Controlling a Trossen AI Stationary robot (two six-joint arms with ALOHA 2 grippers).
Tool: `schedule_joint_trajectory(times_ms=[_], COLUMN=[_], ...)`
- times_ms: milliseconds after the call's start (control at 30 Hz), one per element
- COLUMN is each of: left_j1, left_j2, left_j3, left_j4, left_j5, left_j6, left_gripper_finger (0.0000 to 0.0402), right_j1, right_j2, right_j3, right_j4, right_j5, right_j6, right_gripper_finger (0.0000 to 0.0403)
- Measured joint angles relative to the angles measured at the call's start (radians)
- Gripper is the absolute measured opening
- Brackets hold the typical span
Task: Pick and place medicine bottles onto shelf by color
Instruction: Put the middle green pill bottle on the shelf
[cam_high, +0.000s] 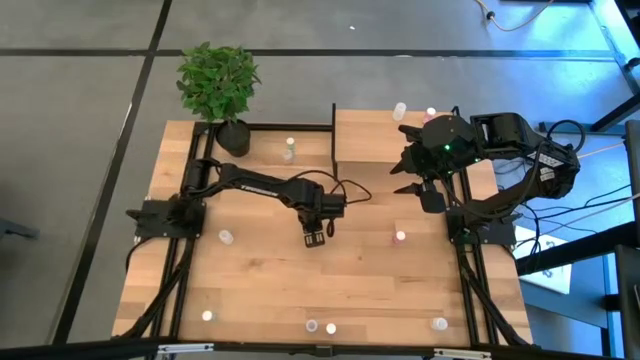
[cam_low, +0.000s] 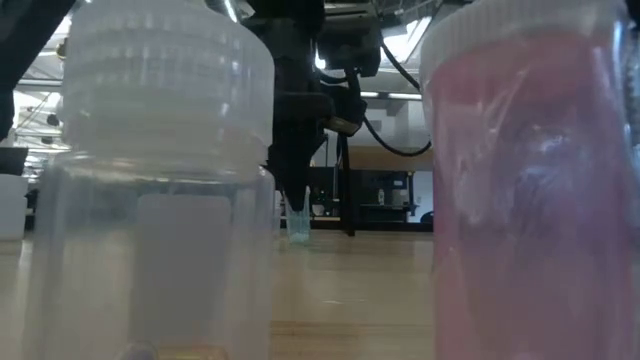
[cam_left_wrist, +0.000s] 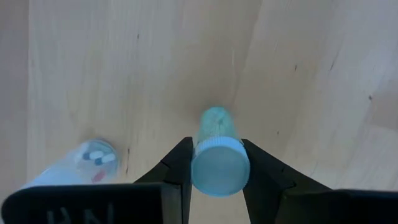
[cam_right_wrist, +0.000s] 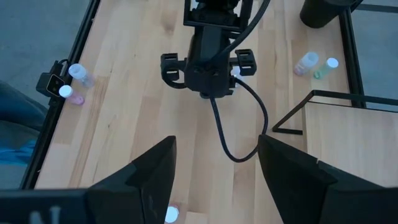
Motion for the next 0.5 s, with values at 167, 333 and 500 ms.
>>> schedule_joint_trajectory(times_ms=[167,333,500], left_j1=[0.0,-0.003,-0.004], left_j2=[0.0,0.0,0.0], left_j3=[0.0,0.0,0.0], left_j4=[0.005,0.008,0.008], left_j5=[-0.003,-0.002,-0.01], left_j6=[-0.021,-0.027,-0.027], left_gripper_finger=[0.0091,0.011,0.0141], right_j1=[0.0,0.0,0.0], right_j2=[0.0,0.0,0.0], right_j3=[0.0,0.0,0.0], right_j4=[0.0,0.0,0.0], right_j5=[0.0,0.0,0.0], right_j6=[0.0,0.0,0.0], right_gripper_finger=[0.0229,0.0229,0.0229])
